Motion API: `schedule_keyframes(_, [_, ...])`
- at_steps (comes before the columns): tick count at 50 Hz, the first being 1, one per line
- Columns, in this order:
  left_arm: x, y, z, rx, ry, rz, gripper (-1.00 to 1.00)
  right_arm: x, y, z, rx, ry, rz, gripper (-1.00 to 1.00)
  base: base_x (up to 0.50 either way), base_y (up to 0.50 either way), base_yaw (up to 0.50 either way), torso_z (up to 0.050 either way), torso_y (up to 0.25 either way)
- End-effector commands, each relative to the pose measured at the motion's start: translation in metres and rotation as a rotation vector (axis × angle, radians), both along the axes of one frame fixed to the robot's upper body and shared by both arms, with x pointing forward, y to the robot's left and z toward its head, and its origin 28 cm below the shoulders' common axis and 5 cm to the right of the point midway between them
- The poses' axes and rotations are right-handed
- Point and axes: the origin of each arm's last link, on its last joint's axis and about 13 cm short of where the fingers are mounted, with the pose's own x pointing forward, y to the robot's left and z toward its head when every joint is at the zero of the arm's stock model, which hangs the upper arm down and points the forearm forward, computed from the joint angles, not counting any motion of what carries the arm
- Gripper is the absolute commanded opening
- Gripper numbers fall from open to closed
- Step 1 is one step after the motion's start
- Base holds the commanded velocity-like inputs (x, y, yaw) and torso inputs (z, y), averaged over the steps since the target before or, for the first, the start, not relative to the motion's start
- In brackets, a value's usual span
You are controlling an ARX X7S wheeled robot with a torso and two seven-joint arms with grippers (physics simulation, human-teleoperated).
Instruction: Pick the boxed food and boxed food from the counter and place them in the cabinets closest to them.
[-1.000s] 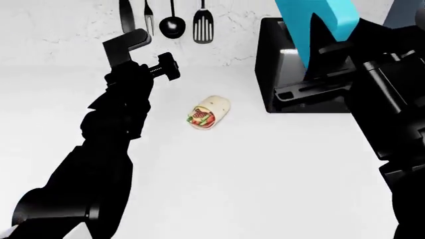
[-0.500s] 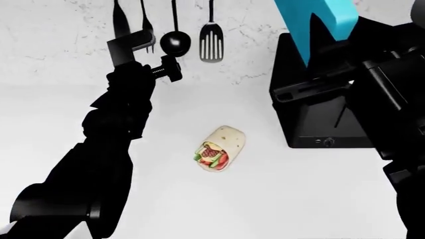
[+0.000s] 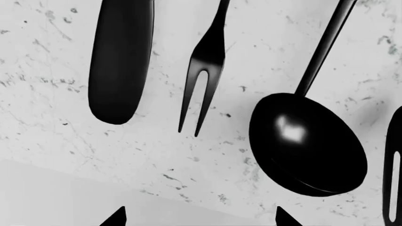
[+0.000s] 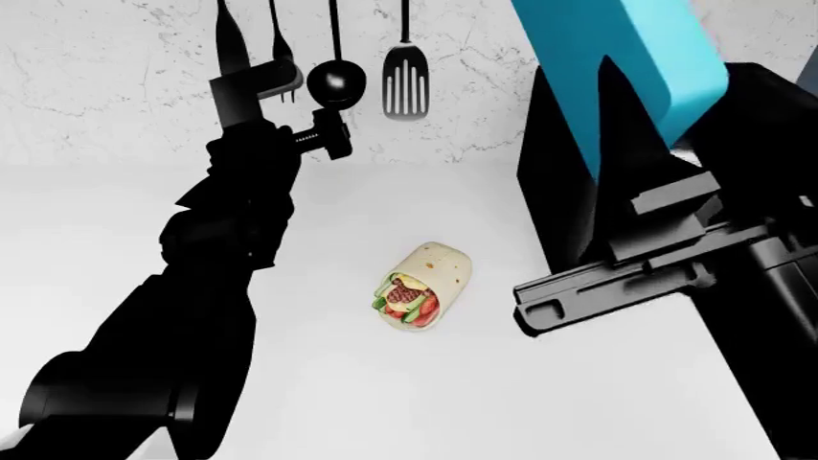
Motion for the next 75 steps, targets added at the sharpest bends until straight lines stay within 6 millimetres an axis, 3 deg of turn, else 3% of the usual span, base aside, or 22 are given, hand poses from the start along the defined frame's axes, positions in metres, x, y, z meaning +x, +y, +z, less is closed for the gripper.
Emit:
schedule_keyframes(1, [0.0, 0.0, 0.0, 0.007, 0.002, -0.002, 1.0, -0.015, 0.0, -0.01, -0.021, 0.003, 0.044, -1.0, 0.0, 0.0, 0.0, 0.0, 0.0])
schedule_keyframes(6, [0.0, 0.0, -0.001, 0.011, 0.001, -0.001, 1.0, -0.018, -0.005, -0.011, -0.026, -0.032, 0.086, -1.0, 0.0, 0.0, 0.0, 0.0, 0.0])
schedule_keyframes(11, [0.0, 0.0, 0.0, 0.015, 0.001, 0.0, 1.0, -0.029, -0.01, 0.003, -0.037, -0.096, 0.115, -1.0, 0.0, 0.0, 0.0, 0.0, 0.0])
schedule_keyframes(22, [0.0, -0.001, 0.0, 0.021, 0.001, 0.002, 1.0, -0.084, -0.016, 0.048, -0.087, -0.406, 0.114, -1.0, 0.0, 0.0, 0.0, 0.0, 0.0])
schedule_keyframes(27, [0.0, -0.001, 0.0, 0.023, 0.001, 0.003, 1.0, -0.106, -0.013, 0.056, -0.082, -0.538, 0.092, -1.0, 0.0, 0.0, 0.0, 0.0, 0.0])
schedule_keyframes(30, [0.0, -0.001, -0.001, 0.024, 0.001, 0.003, 1.0, -0.108, -0.017, 0.056, -0.06, -0.618, 0.069, -1.0, 0.0, 0.0, 0.0, 0.0, 0.0])
schedule_keyframes(39, [0.0, -0.001, 0.0, 0.026, 0.002, 0.003, 1.0, -0.098, -0.018, 0.064, -0.01, -0.765, -0.066, -1.0, 0.0, 0.0, 0.0, 0.0, 0.0])
schedule_keyframes(49, [0.0, -0.001, 0.0, 0.029, 0.003, 0.002, 1.0, -0.092, -0.026, 0.074, 0.064, -0.754, -0.231, -1.0, 0.0, 0.0, 0.0, 0.0, 0.0])
schedule_keyframes(61, [0.0, -0.001, -0.001, 0.034, 0.007, 0.002, 1.0, -0.077, -0.032, 0.091, 0.156, -0.582, -0.379, -1.0, 0.0, 0.0, 0.0, 0.0, 0.0])
schedule_keyframes(75, [0.0, -0.001, -0.001, 0.04, 0.007, 0.004, 1.0, -0.046, -0.03, 0.112, 0.222, -0.4, -0.332, -1.0, 0.0, 0.0, 0.0, 0.0, 0.0])
